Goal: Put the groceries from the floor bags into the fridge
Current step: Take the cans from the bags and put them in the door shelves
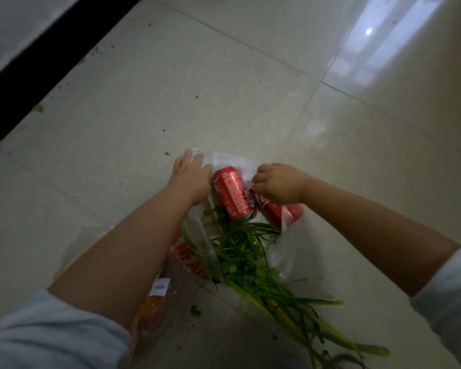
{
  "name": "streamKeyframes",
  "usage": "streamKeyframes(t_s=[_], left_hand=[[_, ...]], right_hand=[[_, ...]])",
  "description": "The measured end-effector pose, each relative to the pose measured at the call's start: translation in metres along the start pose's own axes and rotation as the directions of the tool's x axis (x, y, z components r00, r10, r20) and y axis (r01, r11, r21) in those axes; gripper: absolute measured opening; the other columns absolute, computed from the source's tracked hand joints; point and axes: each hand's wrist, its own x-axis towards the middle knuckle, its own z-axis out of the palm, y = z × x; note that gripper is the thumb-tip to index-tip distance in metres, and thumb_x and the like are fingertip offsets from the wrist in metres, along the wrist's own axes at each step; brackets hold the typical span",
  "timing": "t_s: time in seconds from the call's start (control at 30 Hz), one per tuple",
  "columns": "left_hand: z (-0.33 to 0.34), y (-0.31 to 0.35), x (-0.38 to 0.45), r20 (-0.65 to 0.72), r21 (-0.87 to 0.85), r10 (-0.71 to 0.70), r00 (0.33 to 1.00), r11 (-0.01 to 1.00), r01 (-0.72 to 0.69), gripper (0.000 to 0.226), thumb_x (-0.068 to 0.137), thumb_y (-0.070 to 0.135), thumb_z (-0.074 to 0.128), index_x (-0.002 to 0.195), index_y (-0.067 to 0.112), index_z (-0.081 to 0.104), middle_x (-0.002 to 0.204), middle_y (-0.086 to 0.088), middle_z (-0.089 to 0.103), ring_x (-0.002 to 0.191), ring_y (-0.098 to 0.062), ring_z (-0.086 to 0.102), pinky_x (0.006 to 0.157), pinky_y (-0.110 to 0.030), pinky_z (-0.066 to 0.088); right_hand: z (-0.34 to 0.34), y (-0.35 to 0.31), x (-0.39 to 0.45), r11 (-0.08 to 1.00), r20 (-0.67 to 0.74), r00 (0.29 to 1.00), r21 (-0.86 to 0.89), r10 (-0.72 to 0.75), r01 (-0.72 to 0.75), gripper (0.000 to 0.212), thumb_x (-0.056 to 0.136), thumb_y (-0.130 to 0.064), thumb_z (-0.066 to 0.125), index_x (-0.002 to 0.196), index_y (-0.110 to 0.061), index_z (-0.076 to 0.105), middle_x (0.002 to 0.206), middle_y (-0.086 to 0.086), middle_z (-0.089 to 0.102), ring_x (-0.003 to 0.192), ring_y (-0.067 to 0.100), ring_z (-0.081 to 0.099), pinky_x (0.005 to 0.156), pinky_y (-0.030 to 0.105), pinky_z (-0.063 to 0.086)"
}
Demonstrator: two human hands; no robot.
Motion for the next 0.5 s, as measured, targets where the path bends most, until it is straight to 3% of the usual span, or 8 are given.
streamKeyframes(t_s=[0.07,0.17,0.3,0.4,0.5], left_hand=[[-0.005,0.002,0.004,0.046,-0.01,-0.001,0.999,1.0,0.002,0.051,0.096,0.019,0.037,0.146,0.019,0.024,0.159,-0.009,0.005,0.147,-0.03,-0.008,0.117,-0.052,0.002],[-0.009,0.011,0.007,0.059,0.015,-0.009,0.998,1.0,0.008,0.053,0.096,0.021,0.04,0.146,0.018,0.024,0.159,-0.009,0.007,0.147,-0.027,-0.01,0.116,-0.055,0.0],[-0.002,0.009,0.008,-0.044,0.019,-0.003,0.999,1.0,0.004,0.053,0.094,0.022,0.045,0.144,0.018,0.027,0.158,-0.01,0.009,0.148,-0.027,-0.007,0.118,-0.049,0.003],[0.002,0.002,0.002,-0.104,0.014,0.007,0.995,1.0,-0.005,0.054,0.092,0.019,0.046,0.143,0.016,0.029,0.157,-0.009,0.011,0.148,-0.026,-0.001,0.118,-0.048,0.007],[0.005,-0.005,-0.003,-0.097,0.026,0.003,0.995,1.0,-0.001,0.055,0.09,0.021,0.05,0.142,0.016,0.032,0.155,-0.011,0.02,0.147,-0.027,0.007,0.118,-0.047,0.011]], right_hand=[[-0.004,0.012,0.004,0.996,0.015,0.997,0.039,0.074,-0.075,0.033,0.095,-0.025,0.04,0.118,-0.008,0.056,0.115,0.013,0.061,0.11,0.028,0.052,0.095,0.04,0.045],[-0.005,0.017,0.008,0.917,0.053,0.961,0.288,0.271,-0.274,0.029,0.093,-0.024,0.044,0.107,-0.003,0.058,0.105,0.018,0.062,0.101,0.032,0.057,0.085,0.037,0.044],[0.001,0.01,-0.001,0.908,0.032,0.938,0.239,0.345,-0.343,0.038,0.087,-0.035,0.053,0.107,-0.004,0.06,0.11,0.014,0.059,0.109,0.027,0.048,0.092,0.034,0.04],[0.002,-0.003,-0.014,0.949,-0.113,0.951,0.171,0.287,-0.266,0.041,0.073,-0.038,0.069,0.095,-0.003,0.065,0.097,0.014,0.064,0.1,0.031,0.053,0.087,0.037,0.044],[0.006,-0.021,-0.037,0.977,-0.267,0.943,0.135,0.197,-0.166,0.042,0.04,-0.036,0.085,0.065,-0.009,0.064,0.068,0.007,0.065,0.07,0.028,0.063,0.059,0.029,0.051]])
